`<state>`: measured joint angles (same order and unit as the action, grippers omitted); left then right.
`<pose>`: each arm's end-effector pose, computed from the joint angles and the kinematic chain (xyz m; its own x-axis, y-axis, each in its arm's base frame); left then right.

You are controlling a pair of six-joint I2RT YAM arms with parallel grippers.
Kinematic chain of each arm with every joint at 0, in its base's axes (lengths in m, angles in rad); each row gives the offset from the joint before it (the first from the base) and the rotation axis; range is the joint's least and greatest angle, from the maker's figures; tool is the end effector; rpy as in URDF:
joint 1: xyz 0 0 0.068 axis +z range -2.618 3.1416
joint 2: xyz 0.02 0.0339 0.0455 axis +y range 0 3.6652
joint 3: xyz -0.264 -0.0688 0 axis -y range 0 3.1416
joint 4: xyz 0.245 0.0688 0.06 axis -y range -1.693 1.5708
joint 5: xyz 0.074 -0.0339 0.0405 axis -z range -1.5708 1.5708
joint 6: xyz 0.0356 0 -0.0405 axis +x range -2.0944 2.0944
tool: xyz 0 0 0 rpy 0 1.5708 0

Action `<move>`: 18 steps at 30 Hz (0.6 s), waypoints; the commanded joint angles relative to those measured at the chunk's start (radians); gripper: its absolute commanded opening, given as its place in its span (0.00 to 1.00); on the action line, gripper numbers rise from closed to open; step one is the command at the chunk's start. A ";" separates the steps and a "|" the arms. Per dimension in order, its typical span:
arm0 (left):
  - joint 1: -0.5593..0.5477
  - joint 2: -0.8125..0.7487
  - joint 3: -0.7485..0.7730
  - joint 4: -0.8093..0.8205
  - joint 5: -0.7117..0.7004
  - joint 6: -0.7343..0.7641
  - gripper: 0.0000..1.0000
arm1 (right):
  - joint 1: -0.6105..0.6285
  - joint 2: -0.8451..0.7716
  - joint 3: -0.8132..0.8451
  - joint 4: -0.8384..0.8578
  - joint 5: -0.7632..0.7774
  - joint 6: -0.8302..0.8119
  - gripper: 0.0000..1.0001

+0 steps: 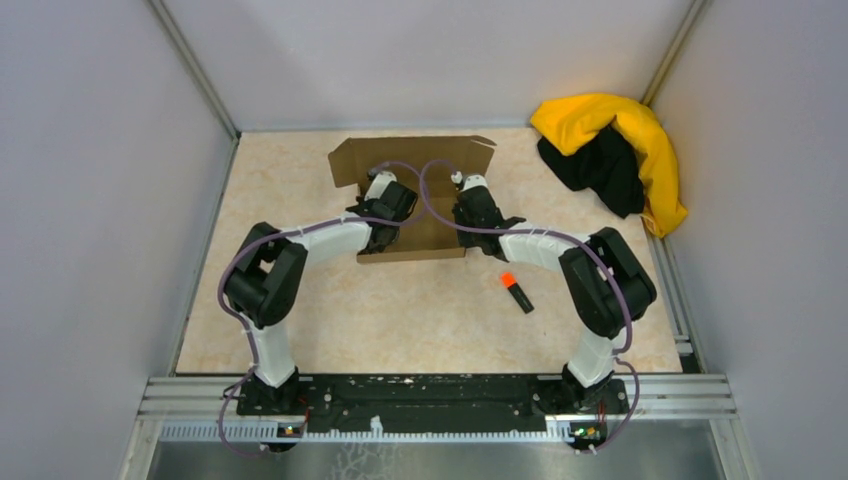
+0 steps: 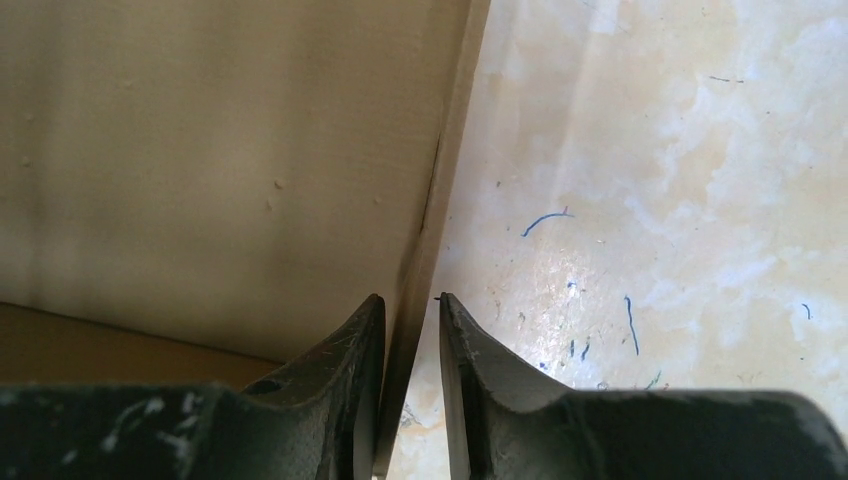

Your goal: Fold the paper box

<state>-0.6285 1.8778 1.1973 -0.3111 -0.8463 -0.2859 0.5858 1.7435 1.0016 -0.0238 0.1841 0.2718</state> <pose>0.3242 -0.2027 0.1760 -0.6659 0.2529 -0.7019 -0.1352 0.8843 0.4469 0.3078 0.1964 0.1767 -0.6727 -0.1296 -0.7285 -0.2626 0.9623 0.0713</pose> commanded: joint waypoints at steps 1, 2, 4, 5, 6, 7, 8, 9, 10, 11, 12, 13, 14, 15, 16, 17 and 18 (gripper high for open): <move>0.002 0.037 0.025 0.019 -0.125 0.096 0.08 | -0.009 -0.075 -0.001 0.028 0.020 -0.017 0.26; 0.001 0.041 0.026 0.025 -0.130 0.103 0.09 | -0.011 -0.077 0.001 0.027 0.017 -0.018 0.26; 0.002 0.050 0.034 0.028 -0.126 0.102 0.10 | -0.012 -0.077 -0.001 0.028 0.013 -0.017 0.26; 0.002 0.056 0.036 0.027 -0.121 0.097 0.11 | -0.013 -0.074 0.000 0.028 0.011 -0.017 0.26; 0.001 0.060 0.037 0.028 -0.116 0.093 0.12 | -0.014 -0.073 -0.001 0.028 0.009 -0.017 0.25; 0.001 0.064 0.037 0.028 -0.113 0.087 0.12 | -0.015 -0.072 0.000 0.028 0.009 -0.017 0.25; 0.002 0.067 0.037 0.028 -0.108 0.080 0.13 | -0.015 -0.072 -0.002 0.030 0.008 -0.017 0.25; 0.004 0.072 0.035 0.031 -0.092 0.070 0.15 | -0.016 -0.073 -0.004 0.030 0.006 -0.018 0.25; 0.007 0.074 0.033 0.038 -0.072 0.063 0.17 | -0.017 -0.073 -0.003 0.028 0.006 -0.019 0.25; 0.011 0.074 0.027 0.046 -0.049 0.057 0.19 | -0.018 -0.072 -0.003 0.026 0.006 -0.020 0.25; 0.015 0.071 0.019 0.058 -0.023 0.054 0.23 | -0.019 -0.074 -0.004 0.025 0.004 -0.020 0.25; 0.020 0.069 0.010 0.069 -0.001 0.047 0.26 | -0.021 -0.077 -0.006 0.025 0.002 -0.021 0.25; 0.025 0.068 0.005 0.076 0.016 0.039 0.30 | -0.021 -0.081 -0.007 0.025 0.002 -0.022 0.25; 0.029 0.068 0.000 0.082 0.032 0.036 0.36 | -0.024 -0.085 -0.008 0.025 0.002 -0.022 0.25; 0.031 0.070 -0.001 0.084 0.042 0.033 0.43 | -0.025 -0.088 -0.010 0.025 -0.001 -0.022 0.25; 0.032 0.071 0.000 0.082 0.043 0.031 0.47 | -0.026 -0.090 -0.012 0.025 -0.003 -0.022 0.25; 0.032 0.071 0.004 0.078 0.044 0.031 0.50 | -0.027 -0.091 -0.013 0.025 -0.003 -0.022 0.25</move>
<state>-0.6064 1.9373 1.2076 -0.2573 -0.8394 -0.2394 0.5716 1.7206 0.9947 -0.0246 0.1818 0.2615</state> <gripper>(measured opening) 0.445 0.251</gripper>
